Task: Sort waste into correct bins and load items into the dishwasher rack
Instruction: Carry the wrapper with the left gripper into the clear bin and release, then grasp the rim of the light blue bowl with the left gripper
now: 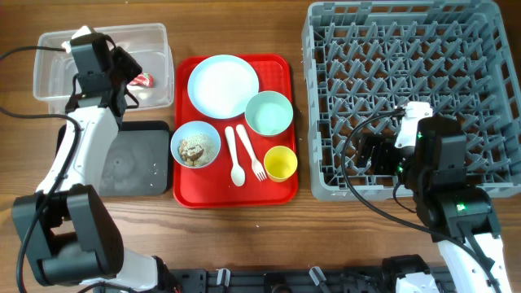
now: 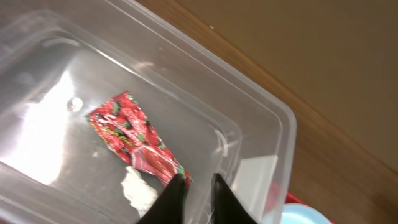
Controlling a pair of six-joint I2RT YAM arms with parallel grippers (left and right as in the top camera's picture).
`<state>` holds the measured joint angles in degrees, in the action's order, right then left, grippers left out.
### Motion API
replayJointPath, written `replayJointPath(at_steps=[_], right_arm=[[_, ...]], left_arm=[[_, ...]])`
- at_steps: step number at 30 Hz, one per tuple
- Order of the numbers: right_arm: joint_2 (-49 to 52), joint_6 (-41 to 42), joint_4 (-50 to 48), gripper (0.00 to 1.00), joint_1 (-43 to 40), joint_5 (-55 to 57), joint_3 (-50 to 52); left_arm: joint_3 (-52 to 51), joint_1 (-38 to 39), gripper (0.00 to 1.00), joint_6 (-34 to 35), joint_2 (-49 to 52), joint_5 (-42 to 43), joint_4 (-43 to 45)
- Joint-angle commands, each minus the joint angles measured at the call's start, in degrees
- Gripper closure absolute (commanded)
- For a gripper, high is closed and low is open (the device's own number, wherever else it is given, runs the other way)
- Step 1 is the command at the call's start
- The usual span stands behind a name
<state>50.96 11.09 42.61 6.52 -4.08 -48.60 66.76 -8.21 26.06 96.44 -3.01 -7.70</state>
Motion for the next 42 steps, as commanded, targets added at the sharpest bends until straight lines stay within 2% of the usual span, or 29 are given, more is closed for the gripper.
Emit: replayJointPath(at_steps=[1, 4, 12, 15, 19, 26, 31, 33, 35, 37, 39, 40, 41, 42], right_arm=[[0.22, -0.39, -0.07, 0.0, -0.17, -0.5, -1.44], [0.22, -0.42, -0.02, 0.0, -0.17, -0.48, -1.44], [0.22, -0.42, 0.17, 0.0, -0.17, -0.5, -1.44], [0.22, -0.42, 0.13, 0.0, -0.17, -0.5, -1.44], [0.22, -0.42, 0.13, 0.0, -0.17, -0.48, -1.44], [0.22, -0.42, 0.09, 0.0, -0.17, -0.48, -1.44], [0.22, -0.46, 0.07, 0.0, -0.17, -0.48, -1.44], [0.22, -0.44, 0.07, 0.0, -0.17, -0.48, -1.44], [0.22, -0.44, 0.07, 0.0, -0.17, -0.48, -1.44], [0.22, -0.42, 0.07, 0.0, -0.17, -0.48, -1.44], [0.22, -0.44, -0.11, 0.0, -0.17, -0.48, -1.44], [0.22, -0.44, -0.04, 0.0, -0.17, -0.48, -1.44], [0.22, -0.42, -0.04, 0.0, -0.17, -0.48, -1.44], [0.22, -0.42, -0.07, 0.0, -0.17, -0.48, -1.44]], left_arm=[[0.76, 0.96, 0.96, -1.88, 0.22, 3.56, 0.02], [0.74, 1.25, 0.96, -2.12, 1.38, 0.48, 0.02], [0.74, 1.36, 0.96, -3.34, 8.92, 0.57, 1.29], [0.74, 1.33, 0.96, -3.34, 9.22, 0.55, -2.1], [0.76, 1.33, 0.96, -3.32, 9.2, 0.59, -5.51], [0.76, 1.36, 0.96, -3.34, 5.88, 0.68, -3.85], [0.76, 1.33, 0.96, -3.37, 4.0, 3.61, -5.81], [0.76, 1.33, 0.93, -3.37, 2.51, 3.61, -5.86], [0.76, 1.92, 0.84, -3.8, -2.56, 3.67, -7.5], [0.76, 3.85, 0.82, -4.7, -6.01, 3.63, -11.69], [0.76, 9.88, 0.65, -4.61, -10.73, 3.63, -23.04], [0.76, 16.09, 0.15, -4.63, -12.7, 3.61, -31.87], [0.76, 18.62, 0.0, -4.57, -13.14, 3.8, -35.34], [0.76, 20.41, 0.0, -4.59, -13.31, 4.79, -37.53]])
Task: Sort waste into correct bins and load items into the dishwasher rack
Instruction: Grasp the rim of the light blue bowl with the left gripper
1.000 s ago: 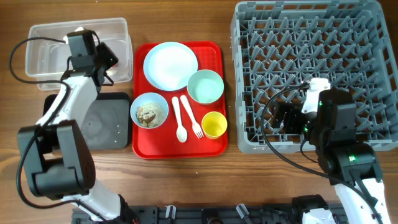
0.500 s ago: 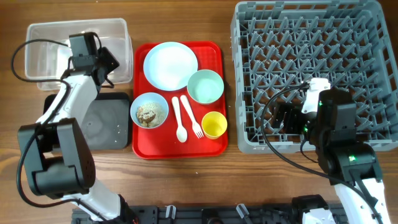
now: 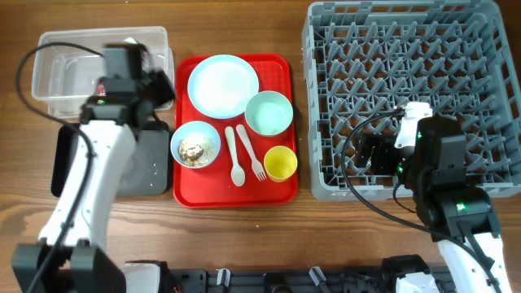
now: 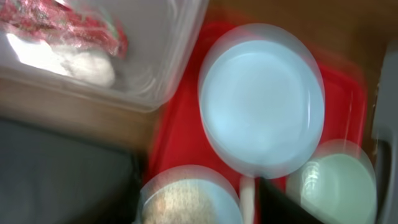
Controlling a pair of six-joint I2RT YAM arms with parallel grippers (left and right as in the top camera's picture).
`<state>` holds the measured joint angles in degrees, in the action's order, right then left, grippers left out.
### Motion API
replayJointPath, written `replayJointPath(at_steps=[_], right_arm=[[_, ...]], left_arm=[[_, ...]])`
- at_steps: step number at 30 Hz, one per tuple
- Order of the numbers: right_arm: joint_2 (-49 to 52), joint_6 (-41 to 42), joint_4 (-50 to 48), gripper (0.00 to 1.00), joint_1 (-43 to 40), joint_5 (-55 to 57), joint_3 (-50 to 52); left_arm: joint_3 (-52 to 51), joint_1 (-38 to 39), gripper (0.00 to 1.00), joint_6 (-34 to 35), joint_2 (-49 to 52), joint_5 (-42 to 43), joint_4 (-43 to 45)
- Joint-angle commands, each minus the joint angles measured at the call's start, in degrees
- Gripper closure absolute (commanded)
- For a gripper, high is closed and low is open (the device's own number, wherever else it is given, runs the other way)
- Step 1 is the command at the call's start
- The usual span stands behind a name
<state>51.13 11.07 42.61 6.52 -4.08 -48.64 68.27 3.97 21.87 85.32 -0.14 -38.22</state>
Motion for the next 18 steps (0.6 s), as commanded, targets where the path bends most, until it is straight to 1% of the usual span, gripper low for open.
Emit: replayJointPath(at_steps=[1, 2, 4, 6, 7, 8, 10, 11, 13, 15, 16, 18], right_arm=[[0.04, -0.42, -0.04, 0.0, -0.17, -0.48, -1.4], [0.04, -0.42, -0.04, 0.0, -0.17, -0.48, -1.4], [0.04, -0.39, -0.04, 0.0, -0.17, -0.48, -1.4], [0.04, -0.37, -0.02, 0.0, -0.17, -0.5, -1.4], [0.04, -0.42, 0.04, 0.0, -0.17, -0.5, -1.4], [0.04, -0.39, 0.07, 0.0, -0.17, -0.48, -1.4], [0.04, -0.39, 0.13, 0.0, -0.17, -0.48, -1.4], [0.04, -0.39, 0.17, 0.0, -0.17, -0.5, -1.4], [0.04, -0.39, 0.31, 0.0, -0.17, -0.5, -1.4], [0.04, -0.39, 0.31, 0.0, -0.17, -0.5, -1.4], [0.04, -0.39, 0.31, 0.0, -0.17, -0.48, -1.4], [0.04, -0.39, 0.33, 0.0, -0.17, -0.48, -1.4]], left_arm=[[-0.74, 10.4, 0.0, -0.42, -2.19, 4.92, -9.05], [-0.76, 12.33, 0.0, -0.46, -2.12, 8.44, -9.92], [-0.76, 15.78, 0.0, -0.39, -2.05, 7.87, -9.09], [-0.76, 18.43, 0.01, -0.37, -1.53, 4.2, -7.61], [-0.76, 20.02, 0.06, -0.35, -0.5, 0.42, -7.58], [-0.76, 20.76, 0.08, 0.04, 0.42, -1.29, -7.82], [-0.76, 22.43, 0.12, 0.02, 4.46, -1.75, -7.89], [-0.76, 22.67, 0.17, 0.04, 6.75, -2.56, -7.91], [-0.76, 22.53, 0.22, 0.83, 10.03, -2.73, -7.85], [-0.76, 22.45, 0.3, 1.14, 12.79, -2.95, -7.78], [-0.76, 22.45, 0.35, 1.14, 14.05, -2.97, -7.65], [-0.76, 22.47, 0.51, 1.11, 16.94, -2.97, -7.69]])
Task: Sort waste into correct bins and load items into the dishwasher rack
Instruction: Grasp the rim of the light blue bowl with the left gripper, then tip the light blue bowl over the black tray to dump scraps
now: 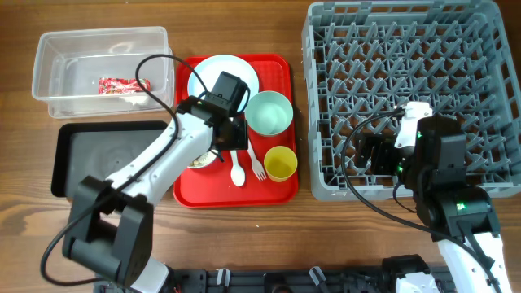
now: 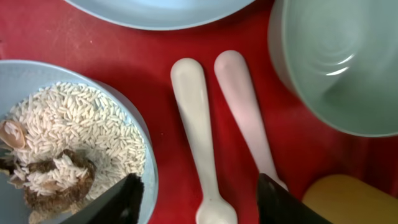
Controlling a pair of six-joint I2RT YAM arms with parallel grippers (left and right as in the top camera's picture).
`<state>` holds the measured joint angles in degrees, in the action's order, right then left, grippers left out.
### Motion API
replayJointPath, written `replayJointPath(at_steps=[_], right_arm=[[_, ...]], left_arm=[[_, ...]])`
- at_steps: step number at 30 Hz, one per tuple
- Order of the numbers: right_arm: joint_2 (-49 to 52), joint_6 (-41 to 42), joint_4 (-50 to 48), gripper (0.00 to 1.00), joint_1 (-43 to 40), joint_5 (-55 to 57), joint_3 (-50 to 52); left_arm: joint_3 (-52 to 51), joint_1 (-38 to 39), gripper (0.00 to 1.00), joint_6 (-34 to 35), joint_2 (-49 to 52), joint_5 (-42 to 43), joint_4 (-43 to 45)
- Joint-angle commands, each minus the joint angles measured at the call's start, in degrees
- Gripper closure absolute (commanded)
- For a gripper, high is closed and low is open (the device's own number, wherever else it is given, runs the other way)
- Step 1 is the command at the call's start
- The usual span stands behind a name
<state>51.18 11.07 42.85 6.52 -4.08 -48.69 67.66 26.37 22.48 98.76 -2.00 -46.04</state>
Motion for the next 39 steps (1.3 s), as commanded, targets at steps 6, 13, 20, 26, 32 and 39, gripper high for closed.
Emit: replayJointPath(at_steps=[6, 13, 20, 26, 32, 39], right_arm=[[0.0, -0.37, 0.13, 0.0, -0.17, -0.5, -1.36], [0.0, -0.39, 0.17, 0.0, -0.17, -0.5, -1.36], [0.0, -0.42, 0.52, 0.0, -0.17, -0.48, -1.36], [0.0, -0.55, 0.55, 0.0, -0.17, -0.46, -1.36], [0.0, -0.5, 0.81, 0.0, -0.17, -0.48, -1.36], [0.0, -0.44, 0.96, 0.0, -0.17, -0.48, -1.36]], left_arm=[[-0.15, 0.04, 0.67, 0.48, 8.57, -1.14, 0.13], [-0.13, 0.04, 0.96, 0.48, 7.34, -1.14, -1.38], [-0.13, -1.73, 0.96, -1.16, -6.1, 0.2, -4.5], [-0.15, -19.76, 0.96, -13.75, -10.58, 22.38, -9.16], [-1.95, -40.92, 0.96, -31.28, -10.47, 47.3, -9.94], [-4.83, -59.69, 0.96, -35.6, -4.37, 69.99, -11.28]])
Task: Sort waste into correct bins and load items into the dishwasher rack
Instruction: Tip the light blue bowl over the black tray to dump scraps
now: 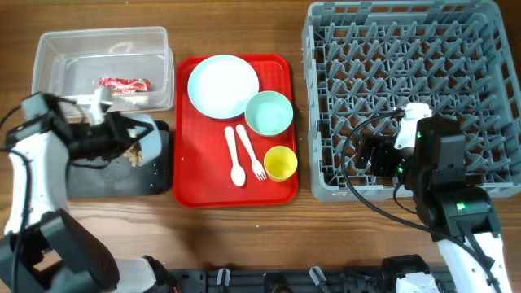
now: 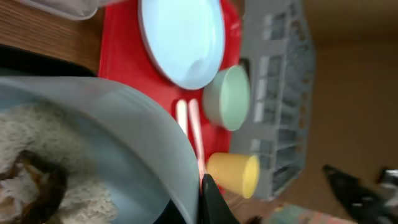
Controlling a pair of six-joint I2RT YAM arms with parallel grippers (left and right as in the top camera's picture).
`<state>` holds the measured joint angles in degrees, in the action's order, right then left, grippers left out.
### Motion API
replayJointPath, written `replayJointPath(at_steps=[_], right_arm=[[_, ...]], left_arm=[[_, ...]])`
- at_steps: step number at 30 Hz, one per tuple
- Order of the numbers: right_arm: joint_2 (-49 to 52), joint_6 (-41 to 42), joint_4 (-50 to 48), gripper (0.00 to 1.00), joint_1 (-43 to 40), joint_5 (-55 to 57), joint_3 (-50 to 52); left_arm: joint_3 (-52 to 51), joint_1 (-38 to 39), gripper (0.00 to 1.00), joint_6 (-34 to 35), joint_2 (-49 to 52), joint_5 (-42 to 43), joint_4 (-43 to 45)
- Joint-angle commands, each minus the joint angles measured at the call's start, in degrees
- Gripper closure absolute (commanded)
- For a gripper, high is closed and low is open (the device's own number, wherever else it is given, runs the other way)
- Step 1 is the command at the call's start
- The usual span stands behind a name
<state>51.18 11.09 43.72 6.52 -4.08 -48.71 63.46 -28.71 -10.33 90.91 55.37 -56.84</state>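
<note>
My left gripper (image 1: 129,135) is shut on the rim of the pale blue bowl (image 2: 93,155), one black finger (image 2: 210,200) outside the rim. The bowl holds rice and brown scraps (image 2: 37,168); it hangs tilted over the black tray (image 1: 106,175). On the red tray (image 1: 191,191) lie a white plate (image 1: 222,85), a green bowl (image 1: 269,112), a spoon and fork (image 1: 244,155) and a yellow cup (image 1: 281,163). The grey dishwasher rack (image 1: 407,49) stands at the right. My right gripper (image 1: 370,155) hovers over its front part; whether it is open or shut is not clear.
A clear plastic bin (image 1: 49,49) at the back left holds a red wrapper (image 1: 124,83) and a white scrap. Cables run along the rack's front wall (image 1: 358,191). Bare wooden table (image 1: 244,216) lies in front of the trays.
My left gripper stood open over the rice bowl and spoon on the red tray. Now it is shut on that bowl's rim, and the bowl is off the red tray, tilted over the black tray.
First my left gripper was over the clear bin, above the red wrapper lying inside. Then it was above the plate on the red tray, then open over the rice bowl. Now it holds that bowl over the black tray. The right arm has stayed still.
</note>
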Motion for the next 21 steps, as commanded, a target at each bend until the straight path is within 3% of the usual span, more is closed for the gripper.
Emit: replayJointPath(at_steps=[1, 10, 21], right_arm=[[0.0, -0.44, 0.09, 0.0, -0.17, -0.48, -1.33], [0.0, -0.44, 0.76, 0.0, -0.17, -0.48, -1.33], [0.0, -0.57, 2.19, 0.0, -0.17, -0.48, -1.33]], left_arm=[[-0.63, -5.9, 0.96, -2.8, 4.74, 14.91, -0.72], [-0.63, -13.57, 0.96, 0.76, 10.14, 32.11, -5.81], [-0.61, -15.21, 0.96, 12.81, 10.14, 34.99, -6.01]])
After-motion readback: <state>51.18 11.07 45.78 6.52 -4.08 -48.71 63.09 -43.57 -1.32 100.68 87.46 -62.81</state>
